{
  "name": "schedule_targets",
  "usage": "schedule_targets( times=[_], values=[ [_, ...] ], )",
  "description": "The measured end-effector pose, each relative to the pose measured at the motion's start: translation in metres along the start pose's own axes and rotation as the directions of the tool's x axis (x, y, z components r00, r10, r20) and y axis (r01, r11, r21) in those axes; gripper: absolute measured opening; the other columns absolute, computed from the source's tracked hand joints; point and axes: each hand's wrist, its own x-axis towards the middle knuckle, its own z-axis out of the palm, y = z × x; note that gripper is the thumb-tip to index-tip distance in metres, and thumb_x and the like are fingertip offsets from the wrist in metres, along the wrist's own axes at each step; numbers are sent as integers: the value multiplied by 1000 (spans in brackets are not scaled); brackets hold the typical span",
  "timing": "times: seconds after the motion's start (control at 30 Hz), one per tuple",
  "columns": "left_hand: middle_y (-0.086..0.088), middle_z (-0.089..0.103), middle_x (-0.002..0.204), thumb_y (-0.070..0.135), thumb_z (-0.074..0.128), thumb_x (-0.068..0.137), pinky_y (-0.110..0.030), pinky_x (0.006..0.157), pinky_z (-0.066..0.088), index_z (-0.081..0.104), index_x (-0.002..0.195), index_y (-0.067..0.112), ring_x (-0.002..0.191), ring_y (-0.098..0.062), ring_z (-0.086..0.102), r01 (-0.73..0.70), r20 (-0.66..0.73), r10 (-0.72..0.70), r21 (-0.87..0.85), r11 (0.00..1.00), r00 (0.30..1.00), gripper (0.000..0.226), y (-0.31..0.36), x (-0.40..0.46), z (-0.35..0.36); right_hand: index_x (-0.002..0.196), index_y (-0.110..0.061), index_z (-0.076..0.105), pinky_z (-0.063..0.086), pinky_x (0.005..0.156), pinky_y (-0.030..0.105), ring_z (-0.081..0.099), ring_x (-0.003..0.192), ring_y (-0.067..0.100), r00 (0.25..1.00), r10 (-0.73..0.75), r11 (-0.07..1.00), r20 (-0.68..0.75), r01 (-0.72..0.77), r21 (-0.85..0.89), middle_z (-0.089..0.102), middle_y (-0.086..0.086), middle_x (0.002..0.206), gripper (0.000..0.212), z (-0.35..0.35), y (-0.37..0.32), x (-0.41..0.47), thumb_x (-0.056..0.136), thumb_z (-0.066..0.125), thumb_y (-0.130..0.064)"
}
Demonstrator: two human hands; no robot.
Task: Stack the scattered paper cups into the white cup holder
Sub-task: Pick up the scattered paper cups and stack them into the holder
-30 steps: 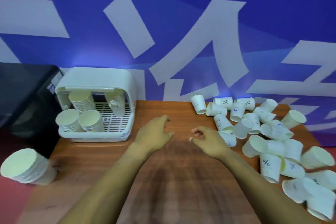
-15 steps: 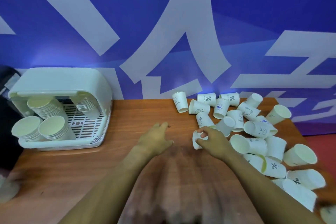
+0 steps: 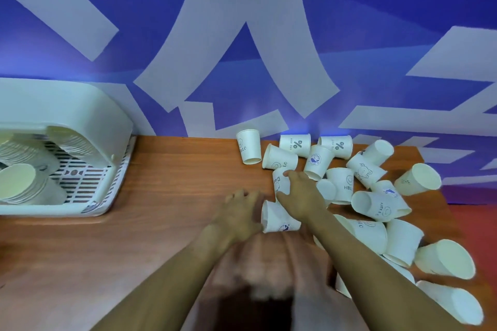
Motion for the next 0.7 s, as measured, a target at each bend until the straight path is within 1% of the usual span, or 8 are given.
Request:
schedule_targets(
  times=[0.07, 0.2, 0.27, 0.33, 0.47, 0.6, 0.7],
  values=[
    [-5, 34, 141, 37, 66, 78, -36, 104, 34, 30, 141, 30, 129, -31, 36, 19, -3, -19, 2, 1000, 1000, 73, 5, 12, 5, 136, -18, 40, 43, 91, 38, 48, 120, 28, 1000, -5, 998, -4, 5, -57, 46, 9, 133, 56, 5, 5, 13, 87, 57, -39],
    [-4, 21, 147, 32, 68, 77, -39, 103, 36, 22, 145, 34, 133, -31, 29, 35, 36, -34, -29, 999, 999, 82, 15, 24, 18, 139, -19, 32, 43, 92, 40, 45, 122, 29, 999, 41, 990, -12, -42, -135, 42, 9, 136, 64, 13, 14, 30, 87, 56, -47],
    [-5, 15, 151, 32, 67, 78, -41, 106, 35, 18, 147, 33, 136, -31, 28, 54, 67, -54, 0, 999, 996, 85, 17, 31, 25, 141, -19, 28, 43, 91, 40, 44, 122, 30, 999, 45, 987, 24, -41, -156, 40, 9, 136, 69, 17, 20, 36, 87, 56, -50],
    [-6, 14, 152, 33, 65, 79, -41, 107, 33, 20, 147, 30, 135, -32, 29, 77, 96, -80, 38, 996, 992, 82, 18, 36, 31, 142, -21, 25, 42, 90, 38, 45, 119, 29, 997, 30, 989, 68, -20, -147, 42, 9, 133, 71, 20, 25, 40, 86, 57, -50],
    [-4, 20, 149, 36, 63, 81, -40, 105, 34, 25, 144, 28, 131, -30, 33, 105, 123, -112, 60, 993, 986, 74, 18, 41, 38, 141, -22, 24, 41, 86, 37, 49, 113, 29, 995, 10, 998, 103, -4, -62, 47, 10, 124, 72, 24, 31, 46, 84, 61, -47],
    [0, 30, 145, 37, 65, 80, -38, 100, 35, 32, 137, 22, 128, -27, 38, 88, 81, -92, 60, 994, 992, 68, 20, 36, 33, 143, -22, 22, 43, 93, 40, 47, 116, 30, 991, 24, 1000, 132, -24, -2, 45, 11, 128, 80, 21, 28, 46, 81, 66, -45],
    [-2, 45, 135, 37, 66, 79, -37, 95, 37, 37, 128, 17, 123, -27, 44, 105, 62, -107, 37, 994, 992, 61, 15, 28, 22, 141, -20, 25, 46, 93, 42, 49, 115, 30, 997, 17, 997, 75, -22, 73, 48, 12, 127, 80, 10, 19, 39, 77, 68, -44]
  ],
)
